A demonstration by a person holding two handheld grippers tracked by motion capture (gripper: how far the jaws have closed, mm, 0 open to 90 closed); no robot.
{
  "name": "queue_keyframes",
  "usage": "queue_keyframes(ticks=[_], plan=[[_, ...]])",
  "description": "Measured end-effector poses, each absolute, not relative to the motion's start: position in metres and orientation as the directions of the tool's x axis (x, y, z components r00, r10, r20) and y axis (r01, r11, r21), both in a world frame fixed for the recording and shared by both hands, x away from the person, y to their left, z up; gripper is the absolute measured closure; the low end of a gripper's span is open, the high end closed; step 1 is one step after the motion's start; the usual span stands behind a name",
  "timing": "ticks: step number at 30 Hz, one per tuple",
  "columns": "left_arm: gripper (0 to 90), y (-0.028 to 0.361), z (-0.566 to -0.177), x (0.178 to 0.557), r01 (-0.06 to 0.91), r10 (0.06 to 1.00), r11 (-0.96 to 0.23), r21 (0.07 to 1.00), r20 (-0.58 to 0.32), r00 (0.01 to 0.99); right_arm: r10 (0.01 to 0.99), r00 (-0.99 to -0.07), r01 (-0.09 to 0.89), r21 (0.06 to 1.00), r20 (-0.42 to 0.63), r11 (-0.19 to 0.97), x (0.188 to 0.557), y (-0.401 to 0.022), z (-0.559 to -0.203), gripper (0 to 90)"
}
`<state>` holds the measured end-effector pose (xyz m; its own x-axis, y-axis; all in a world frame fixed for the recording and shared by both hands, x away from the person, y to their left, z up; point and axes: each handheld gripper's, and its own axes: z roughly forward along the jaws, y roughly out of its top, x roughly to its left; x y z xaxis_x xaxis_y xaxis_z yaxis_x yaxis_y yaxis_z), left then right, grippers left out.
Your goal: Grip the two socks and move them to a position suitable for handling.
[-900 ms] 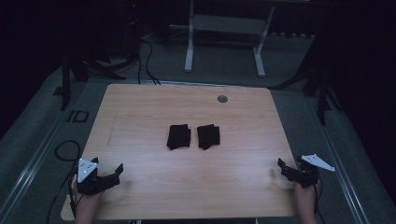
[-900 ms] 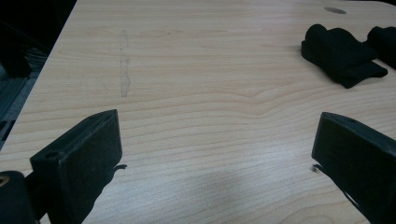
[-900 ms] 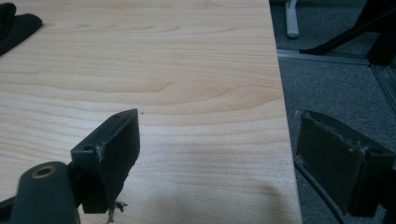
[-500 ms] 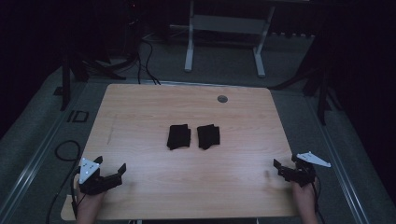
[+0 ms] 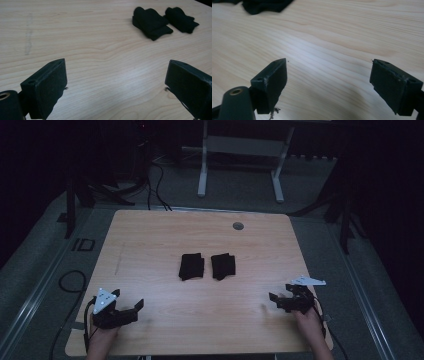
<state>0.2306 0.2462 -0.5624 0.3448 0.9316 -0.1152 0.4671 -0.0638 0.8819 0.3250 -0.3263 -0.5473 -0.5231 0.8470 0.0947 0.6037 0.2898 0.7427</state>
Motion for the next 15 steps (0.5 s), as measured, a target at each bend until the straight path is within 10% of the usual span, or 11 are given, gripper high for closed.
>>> queue_keyframes(ticks=[15], plan=[[2.5,0.244,-0.565,0.232,0.478,0.931,-0.085,0.874,-0.101,0.351,0.729,-0.68,0.516,0.757,0.077,0.402,0.353,-0.248,-0.534,13.6]])
